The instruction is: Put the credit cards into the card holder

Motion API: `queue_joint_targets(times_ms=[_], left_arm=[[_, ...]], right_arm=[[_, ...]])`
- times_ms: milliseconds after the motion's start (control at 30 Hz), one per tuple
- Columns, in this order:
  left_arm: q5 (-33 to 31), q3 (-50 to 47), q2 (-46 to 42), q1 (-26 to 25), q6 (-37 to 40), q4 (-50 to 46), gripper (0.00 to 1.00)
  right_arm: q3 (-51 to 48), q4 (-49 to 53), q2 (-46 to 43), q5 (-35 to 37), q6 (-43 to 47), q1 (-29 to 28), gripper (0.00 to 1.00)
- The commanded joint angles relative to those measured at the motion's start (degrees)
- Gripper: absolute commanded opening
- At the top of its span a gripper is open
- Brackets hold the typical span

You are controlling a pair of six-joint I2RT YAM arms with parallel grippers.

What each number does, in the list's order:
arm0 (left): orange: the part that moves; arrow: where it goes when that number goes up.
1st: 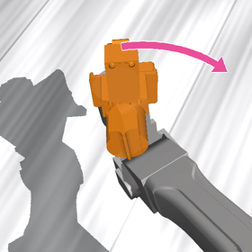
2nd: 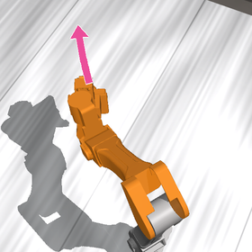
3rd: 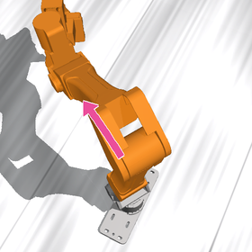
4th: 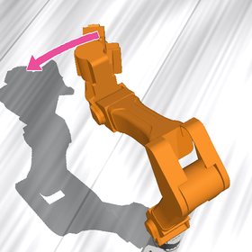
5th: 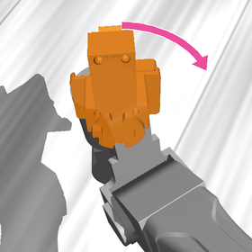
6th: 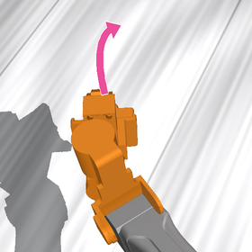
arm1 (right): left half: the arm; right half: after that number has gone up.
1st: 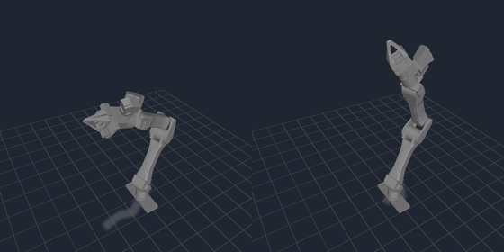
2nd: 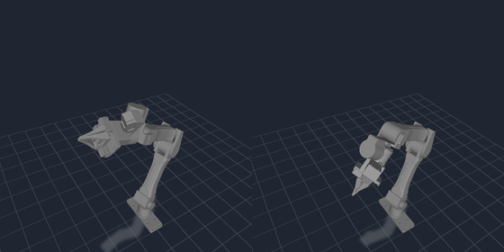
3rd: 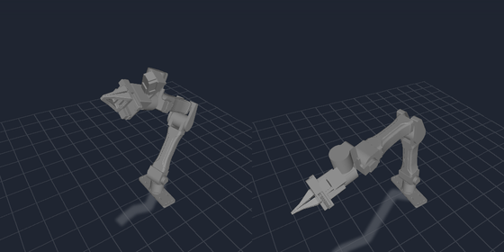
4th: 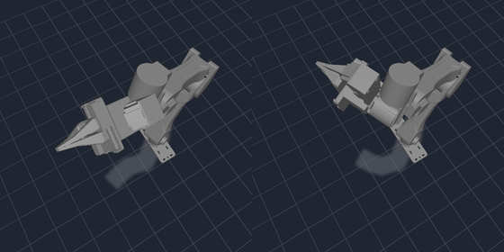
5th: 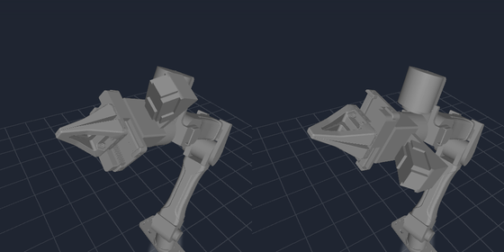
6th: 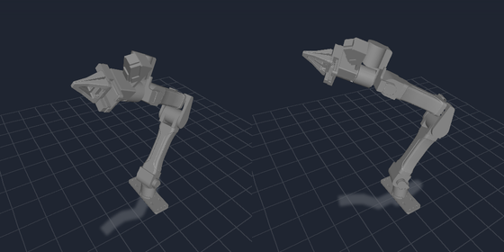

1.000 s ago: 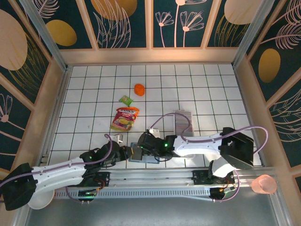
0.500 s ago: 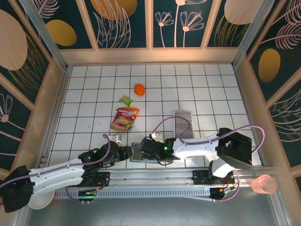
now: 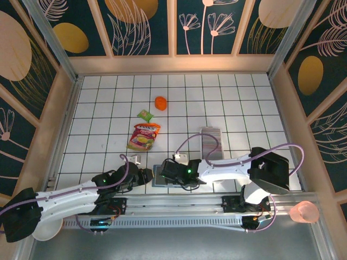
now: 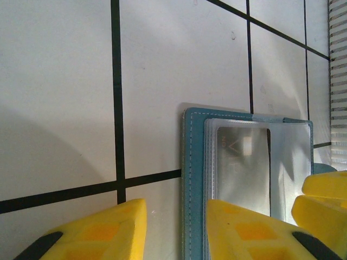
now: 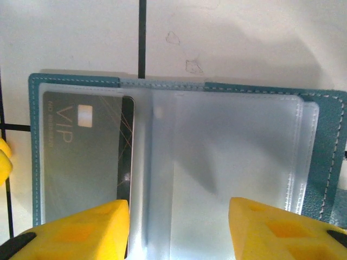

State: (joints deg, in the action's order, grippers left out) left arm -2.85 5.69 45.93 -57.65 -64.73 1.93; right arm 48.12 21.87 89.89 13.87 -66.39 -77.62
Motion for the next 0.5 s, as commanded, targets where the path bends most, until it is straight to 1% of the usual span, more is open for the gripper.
queue_joint_targets(times_ms=[0,167,333,433,467], left_arm=[[0.9,0.8,0.6,0.0,0.3,1.3,0.34],[1.1,0.9,0.6,-0.1,0.4,1.4,0.35],[1.4,1.0,0.6,0.0,0.4,1.7,0.35],[1.9,1.2,0.6,0.0,0.5,2.2,0.29],[2.4,1.4,0.7,-0.1,0.5,2.5,0.23]], right_arm=[[1.7,6.4,-0.3,4.0,-1.4,-0.6,0.49],[1.4,8.7,0.1,4.5,-2.6,-0.7,0.48],[0.0,5.5,1.1,3.1,-2.4,-0.7,0.48],[-0.5,2.5,1.9,1.8,-1.9,-0.8,0.46],[-0.4,2.2,2.2,1.6,-1.8,-0.7,0.46]])
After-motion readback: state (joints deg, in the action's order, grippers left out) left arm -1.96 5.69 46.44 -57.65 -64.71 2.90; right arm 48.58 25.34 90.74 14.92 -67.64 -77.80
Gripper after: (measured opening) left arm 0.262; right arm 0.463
